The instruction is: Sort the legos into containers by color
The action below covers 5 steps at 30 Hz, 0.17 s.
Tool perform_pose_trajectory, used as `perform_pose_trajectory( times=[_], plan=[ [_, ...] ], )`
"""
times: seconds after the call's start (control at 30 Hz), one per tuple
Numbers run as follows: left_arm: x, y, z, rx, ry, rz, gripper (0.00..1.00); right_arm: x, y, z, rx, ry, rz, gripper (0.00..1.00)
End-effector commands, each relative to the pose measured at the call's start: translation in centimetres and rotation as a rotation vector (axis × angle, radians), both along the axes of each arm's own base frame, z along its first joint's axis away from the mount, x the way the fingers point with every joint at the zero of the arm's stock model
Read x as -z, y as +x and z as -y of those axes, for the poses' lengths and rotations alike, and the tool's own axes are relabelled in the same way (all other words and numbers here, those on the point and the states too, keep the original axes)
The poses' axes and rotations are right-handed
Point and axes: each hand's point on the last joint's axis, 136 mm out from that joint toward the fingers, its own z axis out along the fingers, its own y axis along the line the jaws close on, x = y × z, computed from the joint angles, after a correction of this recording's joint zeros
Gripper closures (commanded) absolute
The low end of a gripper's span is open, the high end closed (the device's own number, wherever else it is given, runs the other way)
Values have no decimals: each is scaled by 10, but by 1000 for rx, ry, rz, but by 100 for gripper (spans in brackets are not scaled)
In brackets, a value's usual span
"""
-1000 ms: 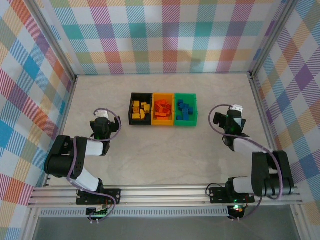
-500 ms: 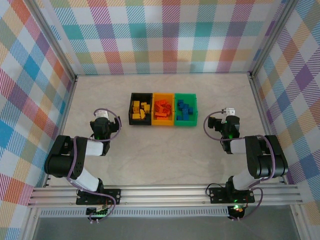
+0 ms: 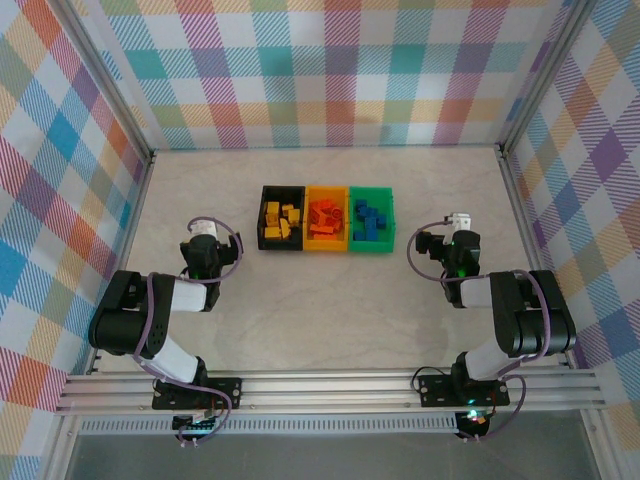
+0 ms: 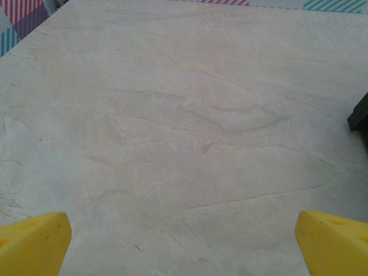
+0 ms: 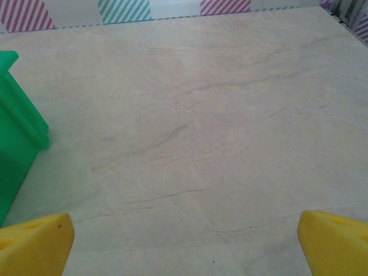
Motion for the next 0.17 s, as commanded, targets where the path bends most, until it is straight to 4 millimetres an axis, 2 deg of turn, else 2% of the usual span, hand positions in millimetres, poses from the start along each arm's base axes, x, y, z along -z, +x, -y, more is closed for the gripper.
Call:
perform_pose_trajectory(
  times=[0.0, 0.13],
  plan=[
    [-7, 6, 7, 48, -8, 23, 0, -12, 4, -2, -18, -1, 47, 0],
    [-7, 5, 7, 48, -9, 24, 0, -12, 4, -2, -19, -1, 48, 0]
  ],
)
